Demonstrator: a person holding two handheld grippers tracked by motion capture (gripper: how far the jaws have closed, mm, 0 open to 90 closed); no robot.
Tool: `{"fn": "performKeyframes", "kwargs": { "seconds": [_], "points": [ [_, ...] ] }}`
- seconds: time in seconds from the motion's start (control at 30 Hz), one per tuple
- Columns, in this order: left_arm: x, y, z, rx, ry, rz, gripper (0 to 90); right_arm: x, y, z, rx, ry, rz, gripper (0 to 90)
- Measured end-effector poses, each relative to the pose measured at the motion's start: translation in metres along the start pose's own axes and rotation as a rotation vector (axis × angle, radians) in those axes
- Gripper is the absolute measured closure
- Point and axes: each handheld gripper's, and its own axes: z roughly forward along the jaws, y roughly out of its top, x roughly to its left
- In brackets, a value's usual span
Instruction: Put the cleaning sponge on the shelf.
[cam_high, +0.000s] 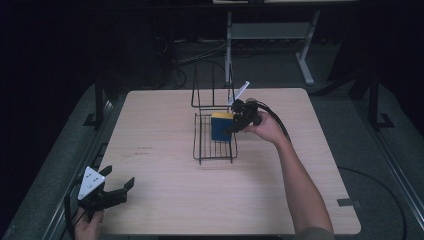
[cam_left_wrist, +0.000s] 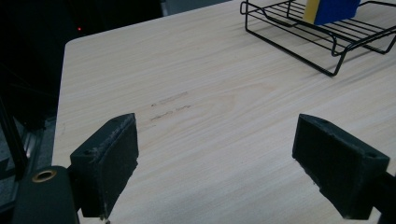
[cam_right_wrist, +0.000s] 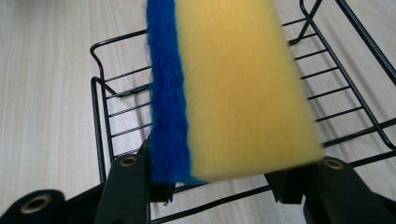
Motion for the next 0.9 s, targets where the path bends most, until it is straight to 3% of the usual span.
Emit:
{"fn": "performKeyframes", "kwargs": {
  "seconds": [0.9],
  "points": [
    [-0.002,0.001,0.002,0.001,-0.003,0.002,13.9,0.005,-0.009,-0.013,-0.013,-0.030,0.025,32.0]
  ]
}}
